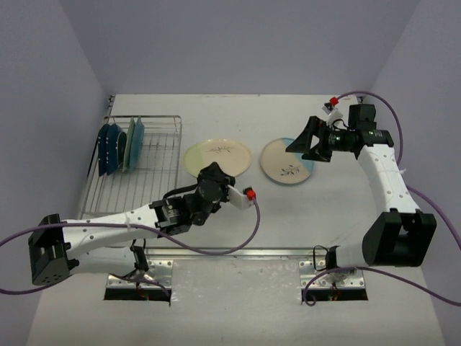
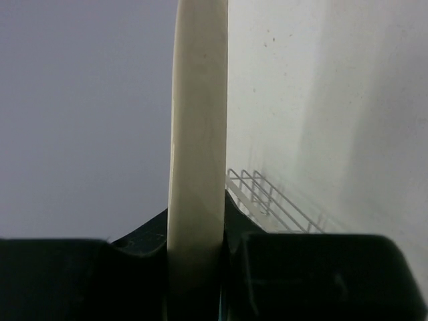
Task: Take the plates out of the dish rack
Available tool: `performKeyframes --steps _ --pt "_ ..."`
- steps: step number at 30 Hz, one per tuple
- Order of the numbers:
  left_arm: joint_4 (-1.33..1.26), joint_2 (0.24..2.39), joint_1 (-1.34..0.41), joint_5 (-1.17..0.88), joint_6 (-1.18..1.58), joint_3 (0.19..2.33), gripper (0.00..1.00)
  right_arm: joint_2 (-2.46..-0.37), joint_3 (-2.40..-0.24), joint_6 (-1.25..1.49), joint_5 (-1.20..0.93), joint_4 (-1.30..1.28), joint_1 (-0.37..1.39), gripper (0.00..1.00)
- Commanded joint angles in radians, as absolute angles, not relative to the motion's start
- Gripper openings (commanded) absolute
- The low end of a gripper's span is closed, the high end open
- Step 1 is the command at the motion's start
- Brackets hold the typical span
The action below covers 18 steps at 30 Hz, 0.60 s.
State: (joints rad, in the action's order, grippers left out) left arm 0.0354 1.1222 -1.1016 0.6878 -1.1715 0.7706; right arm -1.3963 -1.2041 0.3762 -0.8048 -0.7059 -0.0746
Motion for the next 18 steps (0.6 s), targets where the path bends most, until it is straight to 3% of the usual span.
performKeyframes --steps 1,8,15,18 --pt "-0.520 1.025 -1.217 0.733 -1.614 0.636 0.00 -1.417 -1.176 0.494 -1.091 -0.582 -0.075 0.99" --pt "-0.641 1.115 -1.283 0.748 -1.605 0.632 0.00 -1.456 -1.111 0.549 -1.163 -0.500 -0.050 0.99" --pt "-0.689 1.175 -1.301 0.730 -1.617 0.661 0.00 -1.510 -1.149 0.492 -1.125 -0.528 0.092 0.99" --pt "-0.702 1.186 -1.305 0.731 -1.616 0.663 0.00 -1.532 -1.166 0.497 -1.161 -0.520 0.124 0.95"
